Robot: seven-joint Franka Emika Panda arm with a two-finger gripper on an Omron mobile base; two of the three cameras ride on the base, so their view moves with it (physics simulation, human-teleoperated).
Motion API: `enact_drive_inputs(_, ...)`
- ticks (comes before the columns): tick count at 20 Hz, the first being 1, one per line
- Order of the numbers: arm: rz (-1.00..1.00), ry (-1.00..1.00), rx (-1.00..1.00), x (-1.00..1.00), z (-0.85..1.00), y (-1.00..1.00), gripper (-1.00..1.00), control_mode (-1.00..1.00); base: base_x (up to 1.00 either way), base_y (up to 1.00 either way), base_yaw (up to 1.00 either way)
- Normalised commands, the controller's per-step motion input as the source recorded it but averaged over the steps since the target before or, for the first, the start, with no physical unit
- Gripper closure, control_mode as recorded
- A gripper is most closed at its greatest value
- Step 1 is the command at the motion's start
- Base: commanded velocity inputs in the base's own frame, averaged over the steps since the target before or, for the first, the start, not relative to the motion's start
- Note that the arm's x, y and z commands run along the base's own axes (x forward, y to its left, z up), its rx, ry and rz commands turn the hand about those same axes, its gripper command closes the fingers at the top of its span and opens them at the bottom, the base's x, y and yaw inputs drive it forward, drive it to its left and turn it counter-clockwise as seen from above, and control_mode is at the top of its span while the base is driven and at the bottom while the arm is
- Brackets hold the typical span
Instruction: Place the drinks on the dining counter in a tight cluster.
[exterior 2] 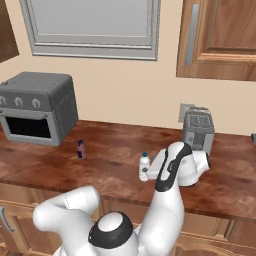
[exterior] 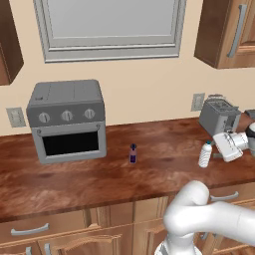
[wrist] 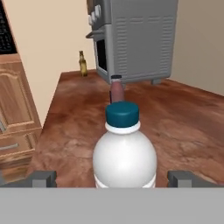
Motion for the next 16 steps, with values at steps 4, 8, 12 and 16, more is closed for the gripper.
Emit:
enact_drive_inputs(4, 0.00, 0.04, 0.03, -0.09, 0.01, 0.11, -1.00, -1.00, 0.00, 0.00, 0.00)
enact_drive_inputs(8, 0.00, 0.01, 0.03, -0.10, 0.00, 0.14, -1.00, -1.00, 0.00, 0.00, 0.00)
enact_drive_inputs(12, 0.00, 0.00, 0.00, 0.01, 0.00, 0.14, -1.00, -1.00, 0.00, 0.00, 0.00)
enact_drive_inputs(16, -0.02, 0.01, 0.00, 0.17, 0.03, 0.06, -1.00, -1.00, 0.00, 0.00, 0.00)
